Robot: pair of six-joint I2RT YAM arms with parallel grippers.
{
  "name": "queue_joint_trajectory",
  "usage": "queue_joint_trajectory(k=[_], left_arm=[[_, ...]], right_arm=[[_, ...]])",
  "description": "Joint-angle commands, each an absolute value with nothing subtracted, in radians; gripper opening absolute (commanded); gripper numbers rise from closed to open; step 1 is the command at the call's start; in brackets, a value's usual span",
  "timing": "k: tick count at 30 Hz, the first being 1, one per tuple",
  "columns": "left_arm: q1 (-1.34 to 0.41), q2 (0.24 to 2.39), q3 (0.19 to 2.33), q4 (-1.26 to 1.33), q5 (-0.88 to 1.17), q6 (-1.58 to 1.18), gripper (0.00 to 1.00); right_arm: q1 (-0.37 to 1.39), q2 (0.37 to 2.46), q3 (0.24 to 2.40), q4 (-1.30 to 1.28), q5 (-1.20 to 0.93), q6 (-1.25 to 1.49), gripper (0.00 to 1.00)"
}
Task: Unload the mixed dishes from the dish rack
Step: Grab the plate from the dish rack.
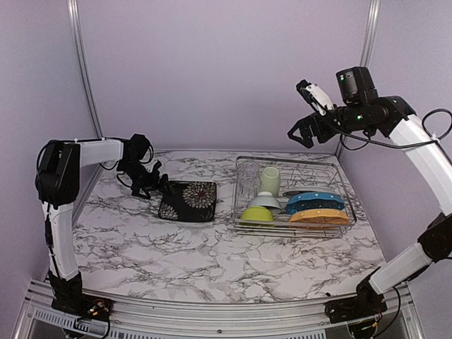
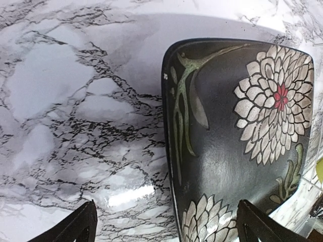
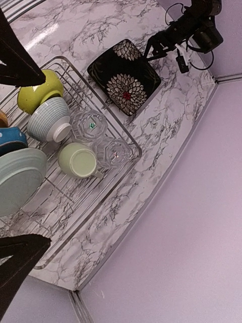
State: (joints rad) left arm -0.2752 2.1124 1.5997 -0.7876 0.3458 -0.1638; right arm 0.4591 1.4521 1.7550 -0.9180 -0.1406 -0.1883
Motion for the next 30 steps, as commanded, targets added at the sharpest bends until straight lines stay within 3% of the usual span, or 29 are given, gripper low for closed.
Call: queue_joint_trajectory(k=[1, 10, 15, 30], left_arm=[[-0.273, 2.019, 1.586, -0.795, 0.303, -0.140, 0.99], [-0.291, 1.919, 1.571, -0.775, 0.299, -0.124, 0.99], [-0.296, 1.873, 1.543, -0.757, 0.303, -0.137, 0.99], [-0.296, 1.813, 1.495, -0.736, 0.327, -0.153, 0.99]], right_arm=[[0.507, 1.375, 1.713, -0.983, -0.011, -0.296, 0.98], [0.605, 1.337, 1.661, -1.087, 0.158, -0.356, 0.97], [0.636, 1.398, 1.675, -1.178, 0.205, -0.350, 0.91], [0.764, 1.557, 1.654, -1.187, 0.487, -0.371, 0.87]])
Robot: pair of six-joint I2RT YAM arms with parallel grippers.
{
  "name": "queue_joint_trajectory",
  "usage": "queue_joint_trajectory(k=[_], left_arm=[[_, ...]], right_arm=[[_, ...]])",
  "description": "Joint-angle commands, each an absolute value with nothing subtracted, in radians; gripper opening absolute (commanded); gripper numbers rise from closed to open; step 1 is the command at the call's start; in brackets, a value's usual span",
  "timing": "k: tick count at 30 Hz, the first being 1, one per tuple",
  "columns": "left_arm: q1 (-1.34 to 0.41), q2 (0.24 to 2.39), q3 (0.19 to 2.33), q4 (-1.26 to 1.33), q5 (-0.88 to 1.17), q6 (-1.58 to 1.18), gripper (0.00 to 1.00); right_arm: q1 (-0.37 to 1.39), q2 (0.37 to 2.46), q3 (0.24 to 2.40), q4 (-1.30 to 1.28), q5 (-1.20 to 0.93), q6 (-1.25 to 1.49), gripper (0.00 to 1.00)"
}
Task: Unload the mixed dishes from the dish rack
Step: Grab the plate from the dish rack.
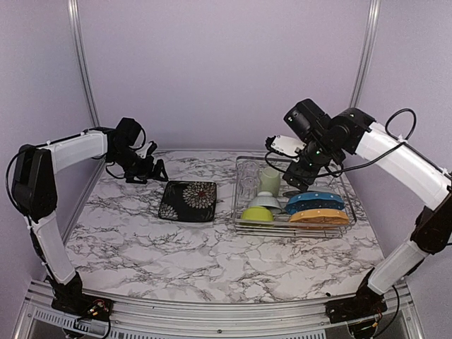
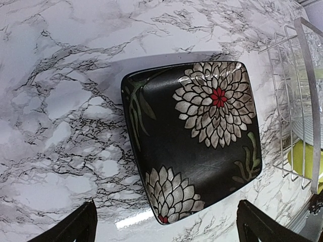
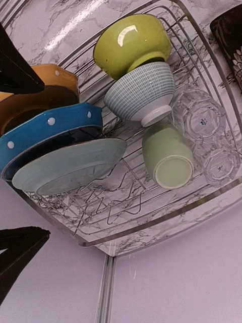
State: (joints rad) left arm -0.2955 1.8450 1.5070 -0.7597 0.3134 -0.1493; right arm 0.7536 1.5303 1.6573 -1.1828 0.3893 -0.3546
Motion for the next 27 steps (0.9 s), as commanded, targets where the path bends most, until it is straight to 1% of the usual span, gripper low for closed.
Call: queue_joint_trajectory(k=[1, 9, 13, 19, 24, 27], left_arm=[[-0.295, 1.813, 1.495, -0.735, 0.328, -0.154, 0.99], [-0.296, 1.819, 1.496, -0.726, 0.330, -0.152, 0.99], [-0.296, 1.828, 1.497, -0.723, 0.336, -0.149, 0.99], [-0.296, 1.834, 1.503, -0.715, 0.341, -0.144, 0.99], [-0.295, 1.845, 1.509, -0.703, 0.346, -0.148, 0.99], [-0.296, 1.852, 1.510, -0.694, 0.354, -0.148, 0.99]], right_arm=[[0.764, 1.566, 1.655, -1.183, 0.492, -0.374, 0.86], [0.780, 1.633, 1.636, -1.172, 0.507, -0.394, 0.78], [0.783, 1.663, 1.625, -1.165, 0.513, -0.393, 0.73], [0.783, 1.697, 1.588, -1.151, 0.548, -0.405, 0.65], [0.782, 1.716, 1.568, -1.145, 0.585, -0.418, 0.63], [0.783, 1.721, 1.540, -1.141, 0.627, -0.427, 0.57]])
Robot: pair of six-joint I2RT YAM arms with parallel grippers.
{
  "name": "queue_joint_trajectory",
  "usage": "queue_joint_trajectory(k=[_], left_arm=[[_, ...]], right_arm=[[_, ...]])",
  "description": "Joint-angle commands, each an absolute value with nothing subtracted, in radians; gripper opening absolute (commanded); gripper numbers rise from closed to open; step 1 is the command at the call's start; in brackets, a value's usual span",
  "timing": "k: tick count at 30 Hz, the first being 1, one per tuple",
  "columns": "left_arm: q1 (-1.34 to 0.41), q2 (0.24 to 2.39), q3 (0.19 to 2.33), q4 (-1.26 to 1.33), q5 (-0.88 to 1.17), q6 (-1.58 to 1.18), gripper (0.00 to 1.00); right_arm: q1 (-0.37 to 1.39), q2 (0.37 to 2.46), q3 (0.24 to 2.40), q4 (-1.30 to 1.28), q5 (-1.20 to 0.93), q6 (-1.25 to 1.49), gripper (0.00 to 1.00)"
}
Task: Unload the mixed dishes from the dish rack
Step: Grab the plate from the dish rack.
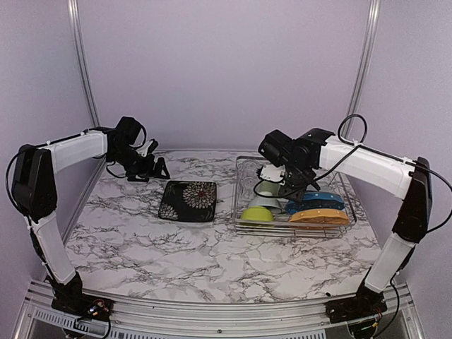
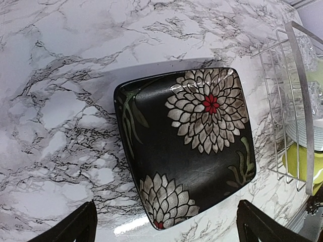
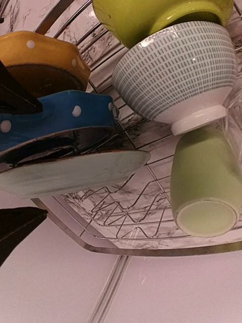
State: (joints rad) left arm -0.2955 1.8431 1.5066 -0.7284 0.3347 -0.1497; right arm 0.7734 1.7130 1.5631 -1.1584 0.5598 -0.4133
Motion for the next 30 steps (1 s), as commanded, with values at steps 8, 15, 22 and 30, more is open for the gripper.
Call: queue_joint_trajectory(k=[8, 15, 22, 30], left_arm=[[-0.296, 1.870, 1.510, -0.684, 0.357, -0.140, 0.99], [-0.296, 1.892, 1.539, -0.681, 0.368, -0.144, 0.99], [-0.296, 1.913, 1.563, -0.680, 0.373, -0.144, 0.99], [-0.296, 1.928, 1.580, -0.679, 0.382, -0.145, 0.99]], right_arm=[[0.774, 1.731, 1.480, -1.128, 0.738, -0.431, 0.45], [0.736, 1.725, 1.476, -1.128, 0.776, -0.429, 0.36], [0.707, 1.707, 1.437, -1.123, 0.778, -0.440, 0.32], [0.679, 1.704, 1.392, -1.103, 0.789, -0.450, 0.25]])
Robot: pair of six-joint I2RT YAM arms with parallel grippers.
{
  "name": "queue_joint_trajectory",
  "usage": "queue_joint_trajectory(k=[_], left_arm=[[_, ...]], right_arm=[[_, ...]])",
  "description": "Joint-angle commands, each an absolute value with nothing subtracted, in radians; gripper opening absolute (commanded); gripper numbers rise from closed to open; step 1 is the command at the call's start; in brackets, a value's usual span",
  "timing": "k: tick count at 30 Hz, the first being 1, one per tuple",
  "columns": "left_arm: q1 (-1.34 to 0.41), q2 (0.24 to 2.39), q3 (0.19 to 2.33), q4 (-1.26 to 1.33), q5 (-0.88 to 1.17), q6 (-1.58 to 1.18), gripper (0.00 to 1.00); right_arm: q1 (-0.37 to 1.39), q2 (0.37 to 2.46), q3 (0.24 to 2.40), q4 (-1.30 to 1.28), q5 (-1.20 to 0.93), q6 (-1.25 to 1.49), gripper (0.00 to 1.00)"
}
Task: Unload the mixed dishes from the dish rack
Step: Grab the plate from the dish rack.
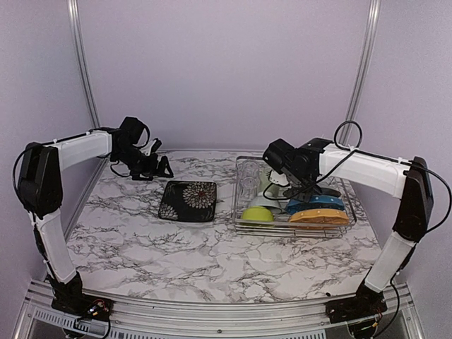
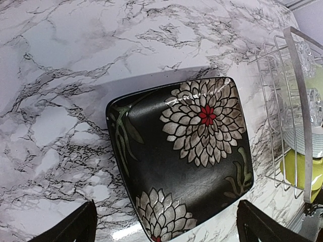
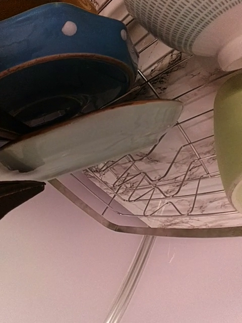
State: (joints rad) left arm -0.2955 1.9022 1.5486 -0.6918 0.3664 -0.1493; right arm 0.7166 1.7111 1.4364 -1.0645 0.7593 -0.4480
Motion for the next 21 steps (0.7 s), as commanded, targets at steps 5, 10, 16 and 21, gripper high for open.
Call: queue_joint_trajectory(k=[5, 10, 16, 21], left_arm=[[-0.296, 1.934, 1.589, -0.679, 0.389, -0.146, 0.99], [-0.295, 1.942, 1.608, -0.679, 0.401, -0.158, 0.99], [-0.296, 1.949, 1.624, -0.679, 0.414, -0.165, 0.99], [-0.296, 1.948, 1.623, -0.680, 0.417, -0.167, 0.99]], right_arm=[[0.650, 1.690, 1.353, -1.087, 0.794, -0.457, 0.19], [0.642, 1.654, 1.298, -1.056, 0.797, -0.481, 0.09], [0.643, 1.613, 1.263, -1.024, 0.810, -0.527, 0.00], [0.643, 1.589, 1.283, -1.008, 0.828, -0.563, 0.00]])
